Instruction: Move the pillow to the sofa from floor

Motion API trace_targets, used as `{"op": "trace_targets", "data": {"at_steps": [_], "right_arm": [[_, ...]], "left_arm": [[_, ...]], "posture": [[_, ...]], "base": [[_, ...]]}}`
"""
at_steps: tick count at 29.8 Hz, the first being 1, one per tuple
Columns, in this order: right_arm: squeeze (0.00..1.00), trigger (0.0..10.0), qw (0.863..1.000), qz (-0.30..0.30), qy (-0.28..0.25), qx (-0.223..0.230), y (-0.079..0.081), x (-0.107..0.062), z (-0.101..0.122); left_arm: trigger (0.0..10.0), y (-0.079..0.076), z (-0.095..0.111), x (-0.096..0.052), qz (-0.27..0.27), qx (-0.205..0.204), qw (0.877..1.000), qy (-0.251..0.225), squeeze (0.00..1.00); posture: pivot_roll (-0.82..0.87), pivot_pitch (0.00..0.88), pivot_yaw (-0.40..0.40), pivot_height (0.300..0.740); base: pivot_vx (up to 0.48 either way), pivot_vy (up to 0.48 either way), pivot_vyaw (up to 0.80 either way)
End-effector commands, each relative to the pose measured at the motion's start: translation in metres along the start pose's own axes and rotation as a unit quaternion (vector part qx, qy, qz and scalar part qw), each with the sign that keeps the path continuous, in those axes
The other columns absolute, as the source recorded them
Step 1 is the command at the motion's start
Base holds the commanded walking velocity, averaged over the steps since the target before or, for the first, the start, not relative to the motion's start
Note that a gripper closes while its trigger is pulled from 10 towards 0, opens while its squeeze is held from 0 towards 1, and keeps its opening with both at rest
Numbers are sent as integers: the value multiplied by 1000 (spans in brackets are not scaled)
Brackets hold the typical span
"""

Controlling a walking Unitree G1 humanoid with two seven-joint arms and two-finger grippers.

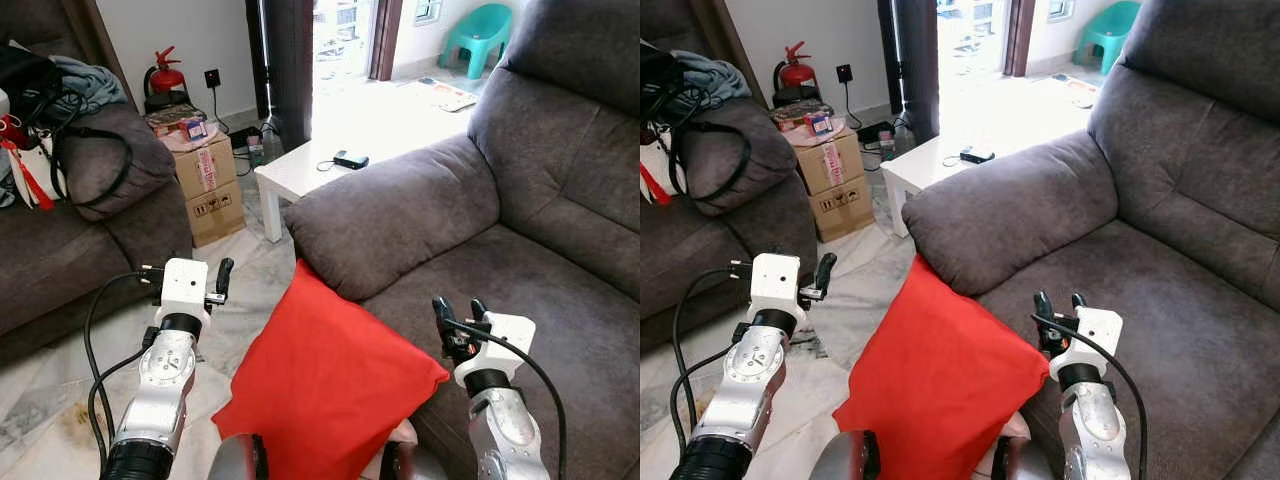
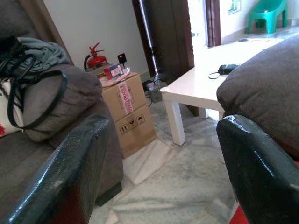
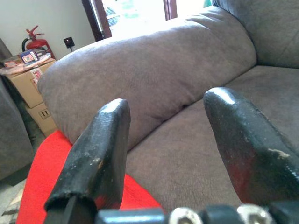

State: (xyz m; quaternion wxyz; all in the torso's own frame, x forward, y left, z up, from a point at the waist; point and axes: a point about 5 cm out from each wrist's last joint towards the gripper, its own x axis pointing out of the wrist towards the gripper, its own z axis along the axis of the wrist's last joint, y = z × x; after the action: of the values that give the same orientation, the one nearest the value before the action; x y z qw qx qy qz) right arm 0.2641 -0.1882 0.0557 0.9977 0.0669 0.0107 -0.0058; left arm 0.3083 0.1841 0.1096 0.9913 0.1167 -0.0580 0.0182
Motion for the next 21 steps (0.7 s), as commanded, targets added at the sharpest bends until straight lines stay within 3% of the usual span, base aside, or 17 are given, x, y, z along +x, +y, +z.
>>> {"op": "trace_targets", "data": {"at_steps": [1,21], "right_arm": [[0,10000,1000,1,1,-1,-2,0,0],[0,10000,1000,11,18,2,0,3,-2]], "left_arm": [[10000,-2,0,1,-3,2,1000,0,0],[10000,-1,0,2,6,-1,1000,2,0]], "posture": [[-15,0,-10,574],[-5,0,-23,574]], "base": [[0,0,0],[0,0,0]]}}
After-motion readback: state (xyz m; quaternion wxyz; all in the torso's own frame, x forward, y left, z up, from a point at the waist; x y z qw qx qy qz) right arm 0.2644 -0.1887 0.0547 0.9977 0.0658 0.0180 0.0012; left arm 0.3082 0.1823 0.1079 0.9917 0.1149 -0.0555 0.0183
